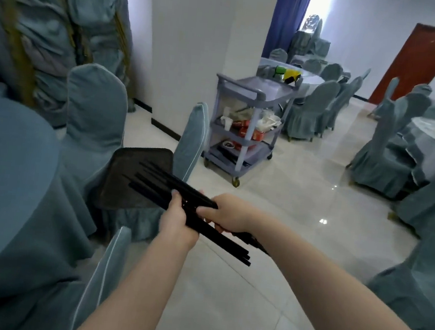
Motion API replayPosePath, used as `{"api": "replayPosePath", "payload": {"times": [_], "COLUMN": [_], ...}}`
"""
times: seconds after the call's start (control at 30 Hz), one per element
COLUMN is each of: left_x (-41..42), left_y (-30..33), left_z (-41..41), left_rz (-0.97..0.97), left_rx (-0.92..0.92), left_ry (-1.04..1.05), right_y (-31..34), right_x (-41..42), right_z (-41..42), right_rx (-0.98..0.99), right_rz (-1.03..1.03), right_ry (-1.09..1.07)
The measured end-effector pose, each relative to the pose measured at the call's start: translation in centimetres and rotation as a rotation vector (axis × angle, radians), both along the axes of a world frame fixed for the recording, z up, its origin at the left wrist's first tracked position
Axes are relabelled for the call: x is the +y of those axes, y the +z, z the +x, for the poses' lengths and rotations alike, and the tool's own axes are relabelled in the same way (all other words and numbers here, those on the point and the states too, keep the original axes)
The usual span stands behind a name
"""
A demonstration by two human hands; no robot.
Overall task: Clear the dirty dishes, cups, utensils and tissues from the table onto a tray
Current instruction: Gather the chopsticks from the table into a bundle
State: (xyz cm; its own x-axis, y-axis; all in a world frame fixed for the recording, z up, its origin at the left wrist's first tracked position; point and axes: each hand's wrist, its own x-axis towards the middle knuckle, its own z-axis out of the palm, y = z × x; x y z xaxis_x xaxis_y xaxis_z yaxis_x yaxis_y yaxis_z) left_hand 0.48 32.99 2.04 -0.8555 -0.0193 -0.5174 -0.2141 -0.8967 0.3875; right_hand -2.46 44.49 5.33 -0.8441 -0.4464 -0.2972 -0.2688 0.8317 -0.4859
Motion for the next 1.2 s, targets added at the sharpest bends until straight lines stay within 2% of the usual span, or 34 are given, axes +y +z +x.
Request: {"api": "replayPosePath", "payload": {"times": [0.3,0.4,0.73,0.93,1.2], "left_x": [-0.6,-2.3,-9.9,-17.3,-28.7], "left_y": [-0.1,-0.5,-0.4,-1.4,-1.5], "left_z": [-11.2,-15.7,-30.2,-33.3,-36.6], "left_rz": [0.01,0.018,-0.04,-0.072,-0.073], "left_rx": [-0.095,-0.136,-0.208,-0.272,-0.278], "left_ry": [0.415,0.537,0.665,0.753,1.147], "right_y": [-1.4,-2.1,-1.1,-1.5,-2.7], "right_x": [-3.1,-5.5,-14.1,-21.9,-33.8], "right_z": [-14.8,-19.6,-33.8,-38.3,-46.1], "right_rx": [0.125,0.165,0.27,0.217,0.094], "right_rz": [0.174,0.175,0.231,0.173,0.059], "right_ry": [0.41,0.471,0.619,0.804,1.001]}}
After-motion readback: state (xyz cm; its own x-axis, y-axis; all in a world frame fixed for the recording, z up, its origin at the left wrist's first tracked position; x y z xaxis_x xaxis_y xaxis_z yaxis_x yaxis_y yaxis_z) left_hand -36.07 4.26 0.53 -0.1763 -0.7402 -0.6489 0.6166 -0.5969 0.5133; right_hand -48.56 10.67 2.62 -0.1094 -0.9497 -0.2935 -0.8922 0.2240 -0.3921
